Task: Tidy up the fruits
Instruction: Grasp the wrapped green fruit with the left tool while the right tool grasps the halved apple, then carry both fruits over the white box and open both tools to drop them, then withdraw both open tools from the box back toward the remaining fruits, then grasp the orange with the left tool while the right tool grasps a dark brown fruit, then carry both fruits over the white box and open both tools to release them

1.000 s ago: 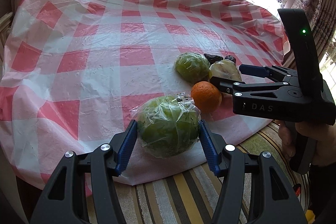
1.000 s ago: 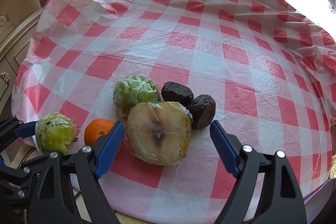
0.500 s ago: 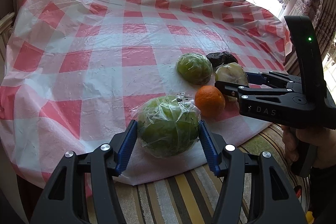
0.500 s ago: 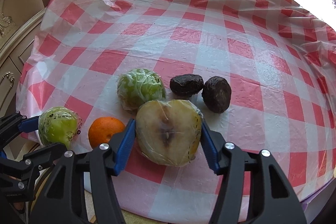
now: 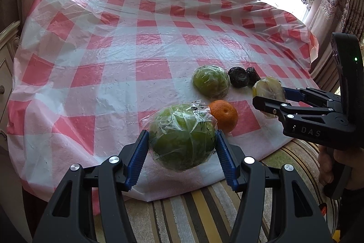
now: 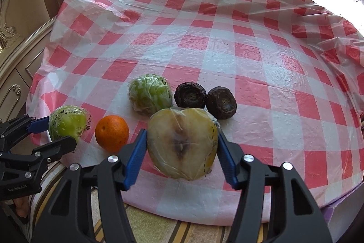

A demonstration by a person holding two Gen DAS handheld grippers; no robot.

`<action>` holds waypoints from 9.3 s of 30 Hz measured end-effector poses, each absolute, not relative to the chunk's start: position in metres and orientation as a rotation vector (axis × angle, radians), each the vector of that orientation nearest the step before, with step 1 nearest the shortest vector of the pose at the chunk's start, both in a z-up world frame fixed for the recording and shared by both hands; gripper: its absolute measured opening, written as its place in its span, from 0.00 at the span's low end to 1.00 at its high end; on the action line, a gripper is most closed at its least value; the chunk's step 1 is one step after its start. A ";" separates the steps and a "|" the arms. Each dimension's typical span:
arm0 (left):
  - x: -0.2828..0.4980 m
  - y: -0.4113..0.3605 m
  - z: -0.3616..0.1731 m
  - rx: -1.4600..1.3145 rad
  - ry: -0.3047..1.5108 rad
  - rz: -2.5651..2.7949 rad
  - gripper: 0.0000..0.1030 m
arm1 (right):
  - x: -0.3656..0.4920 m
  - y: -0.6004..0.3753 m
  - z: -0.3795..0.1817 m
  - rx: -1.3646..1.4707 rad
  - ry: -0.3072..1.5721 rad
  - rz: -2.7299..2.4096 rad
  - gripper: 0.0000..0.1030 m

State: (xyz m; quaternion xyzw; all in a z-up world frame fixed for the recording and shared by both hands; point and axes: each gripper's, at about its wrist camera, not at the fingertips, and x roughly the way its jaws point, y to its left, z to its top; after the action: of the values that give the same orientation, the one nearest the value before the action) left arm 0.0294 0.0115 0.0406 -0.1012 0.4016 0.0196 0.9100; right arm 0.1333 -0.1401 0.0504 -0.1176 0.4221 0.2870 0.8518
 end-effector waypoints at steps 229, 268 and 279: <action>0.078 -0.020 0.019 -0.230 0.885 -0.120 0.38 | 0.193 -0.158 0.030 -0.162 0.896 0.543 0.64; 0.083 -0.059 0.062 -0.066 0.842 -0.158 0.37 | 0.146 -0.237 0.053 -0.104 0.844 0.488 0.38; 0.096 -0.130 0.089 0.095 0.838 -0.296 0.37 | 0.121 -0.303 0.061 -0.089 0.847 0.407 0.38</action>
State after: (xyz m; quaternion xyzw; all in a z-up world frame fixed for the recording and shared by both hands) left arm 0.0960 -0.1295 0.0894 0.0458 0.4053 -0.1429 0.9018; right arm 0.1211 -0.3034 0.0608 -0.0427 0.4080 0.1959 0.8907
